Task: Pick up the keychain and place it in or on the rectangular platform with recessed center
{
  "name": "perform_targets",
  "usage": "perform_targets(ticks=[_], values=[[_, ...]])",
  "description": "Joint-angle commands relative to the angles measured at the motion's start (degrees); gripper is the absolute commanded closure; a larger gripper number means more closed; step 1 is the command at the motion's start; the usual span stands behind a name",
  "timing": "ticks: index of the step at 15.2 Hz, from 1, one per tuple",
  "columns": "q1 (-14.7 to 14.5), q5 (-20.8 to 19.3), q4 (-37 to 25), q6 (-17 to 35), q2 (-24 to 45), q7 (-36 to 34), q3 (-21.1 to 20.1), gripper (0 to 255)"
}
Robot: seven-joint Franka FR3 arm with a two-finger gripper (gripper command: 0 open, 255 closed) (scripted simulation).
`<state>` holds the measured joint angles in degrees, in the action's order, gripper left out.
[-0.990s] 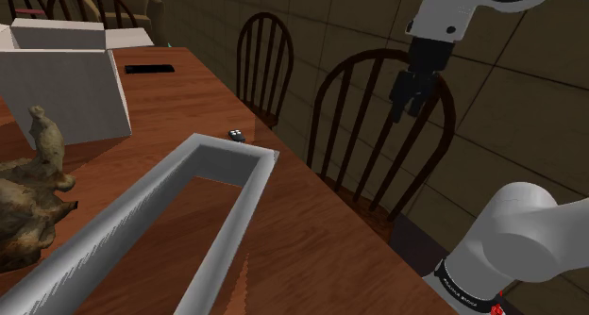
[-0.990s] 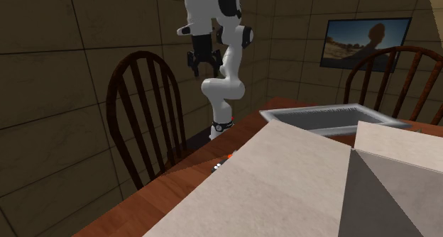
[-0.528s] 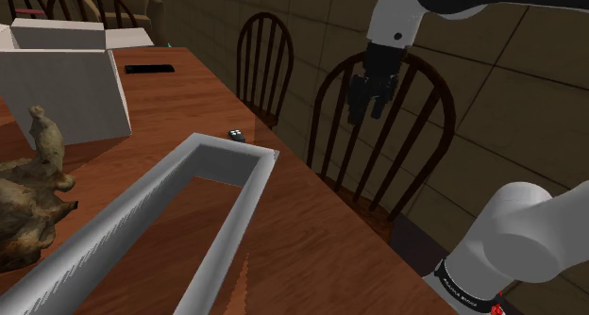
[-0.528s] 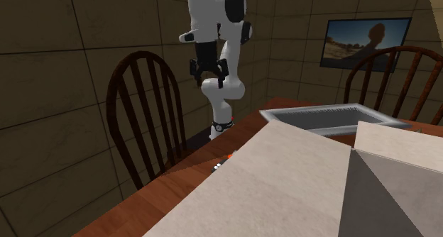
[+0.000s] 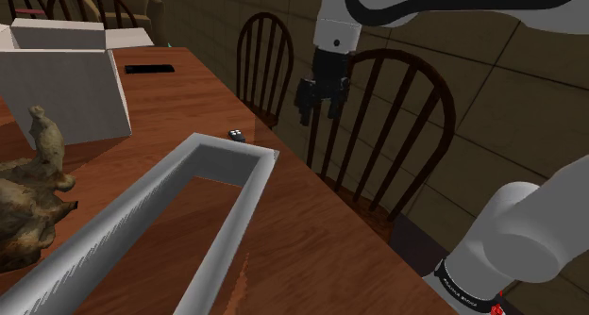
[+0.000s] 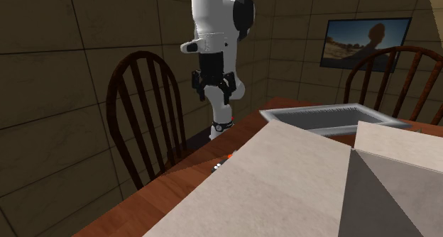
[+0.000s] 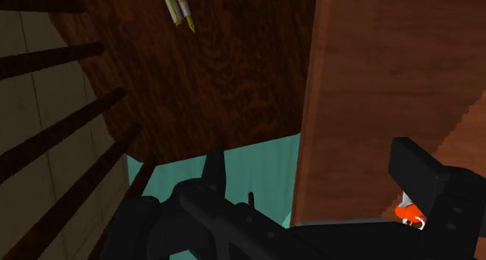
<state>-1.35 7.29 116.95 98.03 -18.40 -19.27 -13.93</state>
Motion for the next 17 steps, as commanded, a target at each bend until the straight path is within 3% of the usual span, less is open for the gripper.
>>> perform_targets(ticks=[1, 8, 14, 17], values=[[-0.1, -0.9, -3.1, 1.4, 4.2, -1.8, -1.3, 0], [-1.6, -6.1, -16.8, 3.5, 20.1, -8.5, -4.9, 0], [-5.1, -12.2, -33.0, 1.8, 35.2, -13.8, -6.1, 0], [-5.5, -12.6, -32.8, 3.0, 36.3, -14.1, -5.9, 0]])
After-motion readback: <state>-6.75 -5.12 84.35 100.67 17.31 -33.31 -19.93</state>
